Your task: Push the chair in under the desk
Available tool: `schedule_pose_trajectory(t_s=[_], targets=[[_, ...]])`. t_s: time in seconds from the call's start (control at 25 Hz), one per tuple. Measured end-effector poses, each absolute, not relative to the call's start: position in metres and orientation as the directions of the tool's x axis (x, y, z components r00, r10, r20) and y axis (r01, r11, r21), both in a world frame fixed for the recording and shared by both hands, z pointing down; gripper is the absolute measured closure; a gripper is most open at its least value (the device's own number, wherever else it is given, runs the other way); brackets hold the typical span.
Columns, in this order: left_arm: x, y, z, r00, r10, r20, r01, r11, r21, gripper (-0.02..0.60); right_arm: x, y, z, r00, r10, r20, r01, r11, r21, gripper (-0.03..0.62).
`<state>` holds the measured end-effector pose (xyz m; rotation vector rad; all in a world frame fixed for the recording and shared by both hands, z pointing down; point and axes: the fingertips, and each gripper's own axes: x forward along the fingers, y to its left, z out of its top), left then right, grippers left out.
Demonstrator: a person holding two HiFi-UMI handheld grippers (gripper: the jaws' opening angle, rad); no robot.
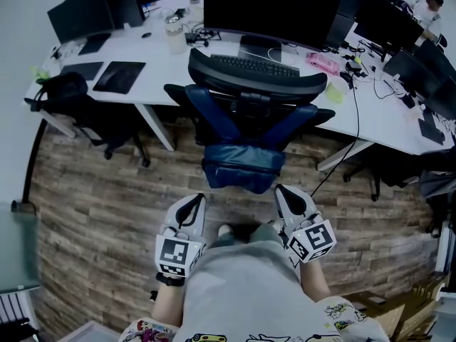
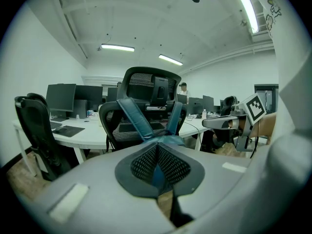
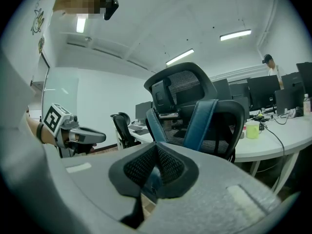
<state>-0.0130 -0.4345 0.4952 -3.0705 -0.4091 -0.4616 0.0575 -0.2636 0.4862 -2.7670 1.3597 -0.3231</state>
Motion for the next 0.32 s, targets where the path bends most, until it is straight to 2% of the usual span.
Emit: schedule_pose_trajectory(t_s=[0.32], targets=[[-0.0118, -0.4352, 0.4955, 0.923, 0.247, 0.296, 0.251, -0.968, 0.025, 0.574, 0.0609, -0.2600, 0.4874, 0.601, -0.782, 0.164, -0.771, -0.621, -0.138, 0.594]])
